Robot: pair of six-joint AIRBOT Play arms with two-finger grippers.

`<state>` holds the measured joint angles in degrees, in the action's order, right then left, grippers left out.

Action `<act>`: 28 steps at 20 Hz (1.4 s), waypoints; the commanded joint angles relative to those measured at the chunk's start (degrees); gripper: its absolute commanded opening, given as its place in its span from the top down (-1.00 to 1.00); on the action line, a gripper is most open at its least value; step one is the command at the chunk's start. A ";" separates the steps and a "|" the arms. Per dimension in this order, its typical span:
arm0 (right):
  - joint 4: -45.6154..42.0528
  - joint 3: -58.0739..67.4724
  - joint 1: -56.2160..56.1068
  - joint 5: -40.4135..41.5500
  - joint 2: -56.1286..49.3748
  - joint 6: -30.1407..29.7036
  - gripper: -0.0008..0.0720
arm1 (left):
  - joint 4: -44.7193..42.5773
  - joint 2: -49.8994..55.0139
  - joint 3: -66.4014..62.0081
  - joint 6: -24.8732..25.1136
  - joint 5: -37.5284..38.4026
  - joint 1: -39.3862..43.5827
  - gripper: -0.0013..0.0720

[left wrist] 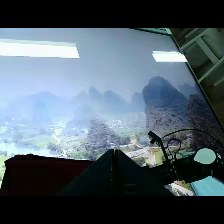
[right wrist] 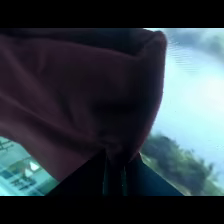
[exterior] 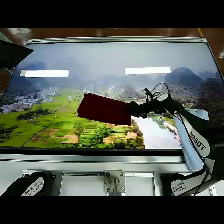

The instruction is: Fold the shirts.

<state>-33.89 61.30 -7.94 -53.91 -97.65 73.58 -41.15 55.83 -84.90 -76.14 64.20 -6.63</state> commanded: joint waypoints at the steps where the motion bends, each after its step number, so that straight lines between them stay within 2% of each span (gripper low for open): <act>1: 3.48 3.96 0.57 -5.35 0.09 -6.43 0.81 | 0.00 0.02 0.00 -0.20 -0.02 0.00 0.87; 4: 3.39 12.85 4.61 -11.56 4.00 -6.95 0.81 | -0.02 0.04 0.00 -0.17 -0.04 0.00 0.87; 7: 1.99 21.49 12.09 -12.76 9.62 0.59 0.81 | -0.02 0.07 0.00 -0.15 -0.04 0.00 0.87; 11: -6.75 28.70 24.46 -17.57 15.21 11.50 0.81 | -0.02 0.04 0.00 -0.15 -0.02 0.00 0.87; 16: -12.76 29.16 38.99 -26.25 19.56 17.00 0.81 | -0.02 0.04 0.00 -0.13 0.44 0.00 0.87; 20: -20.72 29.16 46.90 -28.74 20.50 20.90 0.81 | -0.02 0.00 0.00 0.09 3.54 0.00 0.87; 28: -30.16 29.16 50.75 -30.45 20.61 25.00 0.81 | -0.02 0.00 0.00 0.70 5.11 0.00 0.87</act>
<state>-58.89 90.39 41.85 -83.02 -77.19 96.95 -41.17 55.86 -84.90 -75.79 68.88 -6.63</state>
